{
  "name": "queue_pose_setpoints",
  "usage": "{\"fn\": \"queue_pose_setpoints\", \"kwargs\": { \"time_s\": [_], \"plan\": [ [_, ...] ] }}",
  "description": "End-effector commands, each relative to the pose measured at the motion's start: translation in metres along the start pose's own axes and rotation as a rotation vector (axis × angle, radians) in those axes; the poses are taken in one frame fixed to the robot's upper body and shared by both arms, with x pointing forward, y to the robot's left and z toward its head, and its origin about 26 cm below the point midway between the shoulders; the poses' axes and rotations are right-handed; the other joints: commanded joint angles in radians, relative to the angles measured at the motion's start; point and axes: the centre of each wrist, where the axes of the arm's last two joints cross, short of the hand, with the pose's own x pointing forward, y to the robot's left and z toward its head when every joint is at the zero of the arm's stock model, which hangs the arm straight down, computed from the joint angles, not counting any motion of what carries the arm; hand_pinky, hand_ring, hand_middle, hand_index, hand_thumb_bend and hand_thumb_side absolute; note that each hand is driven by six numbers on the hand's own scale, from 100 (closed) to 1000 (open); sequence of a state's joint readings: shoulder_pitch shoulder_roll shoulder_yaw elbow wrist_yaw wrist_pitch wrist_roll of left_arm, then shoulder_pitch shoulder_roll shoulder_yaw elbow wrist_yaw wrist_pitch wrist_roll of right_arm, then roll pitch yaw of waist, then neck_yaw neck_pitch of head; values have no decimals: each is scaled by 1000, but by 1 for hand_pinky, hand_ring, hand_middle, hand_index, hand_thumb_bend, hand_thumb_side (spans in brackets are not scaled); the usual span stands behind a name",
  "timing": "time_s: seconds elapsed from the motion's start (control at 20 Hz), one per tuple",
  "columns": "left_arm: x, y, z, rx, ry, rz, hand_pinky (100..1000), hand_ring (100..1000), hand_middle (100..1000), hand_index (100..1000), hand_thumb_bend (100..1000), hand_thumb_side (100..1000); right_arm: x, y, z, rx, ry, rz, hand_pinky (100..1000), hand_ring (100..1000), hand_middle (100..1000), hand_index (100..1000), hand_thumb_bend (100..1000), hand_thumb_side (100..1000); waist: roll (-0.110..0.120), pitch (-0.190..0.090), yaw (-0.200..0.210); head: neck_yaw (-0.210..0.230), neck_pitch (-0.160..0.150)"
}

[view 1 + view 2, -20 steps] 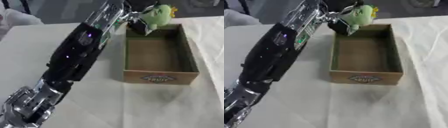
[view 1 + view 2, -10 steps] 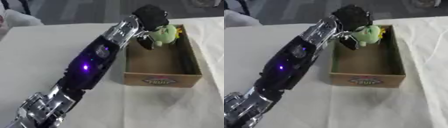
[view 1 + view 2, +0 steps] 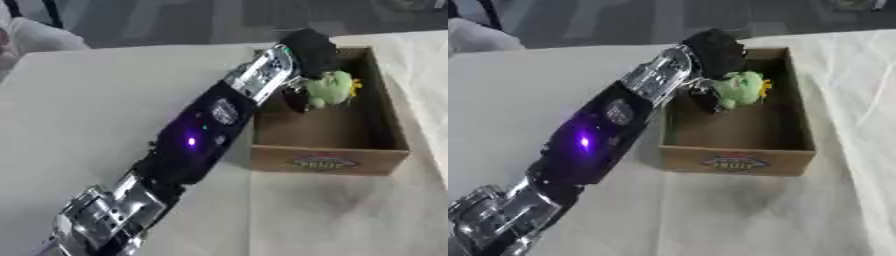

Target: Pick up objects on the table and place them in the box.

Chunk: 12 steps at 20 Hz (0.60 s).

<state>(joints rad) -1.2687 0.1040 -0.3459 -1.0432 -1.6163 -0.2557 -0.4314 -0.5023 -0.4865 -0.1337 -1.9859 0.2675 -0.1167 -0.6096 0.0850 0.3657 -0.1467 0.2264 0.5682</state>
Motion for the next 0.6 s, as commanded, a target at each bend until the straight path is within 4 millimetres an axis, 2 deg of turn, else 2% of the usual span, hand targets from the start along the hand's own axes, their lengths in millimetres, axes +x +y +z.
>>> {"fn": "queue_pose_setpoints", "kwargs": {
  "time_s": [0.05, 0.15, 0.25, 0.3, 0.45, 0.5, 0.6],
  "plan": [
    [-6, 10, 1, 7, 20, -23, 504, 593, 502, 675, 100, 476, 5, -1, -7, -8, -29, -14, 783, 823, 703, 732, 100, 1000, -6, -17, -2, 5, -14],
    [-6, 8, 0, -7, 20, -26, 522, 615, 520, 695, 100, 491, 5, -1, -7, -10, -29, -14, 784, 823, 703, 733, 100, 1000, -6, -17, -4, 5, -14],
    [-6, 7, 0, -15, 18, -24, 543, 652, 549, 711, 100, 551, 5, -1, -7, -11, -29, -13, 784, 823, 703, 733, 100, 1000, -5, -17, -5, 5, -16],
    [-5, 6, 0, -21, 16, -24, 588, 696, 581, 737, 100, 629, 5, -1, -7, -12, -28, -12, 784, 823, 702, 733, 100, 1000, -5, -17, -6, 6, -17],
    [-6, 4, 0, -32, 13, -17, 651, 744, 622, 756, 100, 695, 5, -1, -7, -16, -27, -11, 784, 822, 702, 733, 100, 1000, -5, -17, -7, 6, -18],
    [-6, 4, 0, -31, 14, -15, 708, 788, 684, 770, 100, 737, 5, -1, -7, -17, -27, -11, 784, 823, 702, 733, 100, 1000, -5, -17, -8, 7, -18],
    [-6, 4, 0, -30, 17, -16, 764, 844, 759, 799, 101, 800, 5, -1, -7, -19, -25, -10, 784, 823, 702, 733, 100, 1000, -4, -18, -8, 7, -18]
  ]
}}
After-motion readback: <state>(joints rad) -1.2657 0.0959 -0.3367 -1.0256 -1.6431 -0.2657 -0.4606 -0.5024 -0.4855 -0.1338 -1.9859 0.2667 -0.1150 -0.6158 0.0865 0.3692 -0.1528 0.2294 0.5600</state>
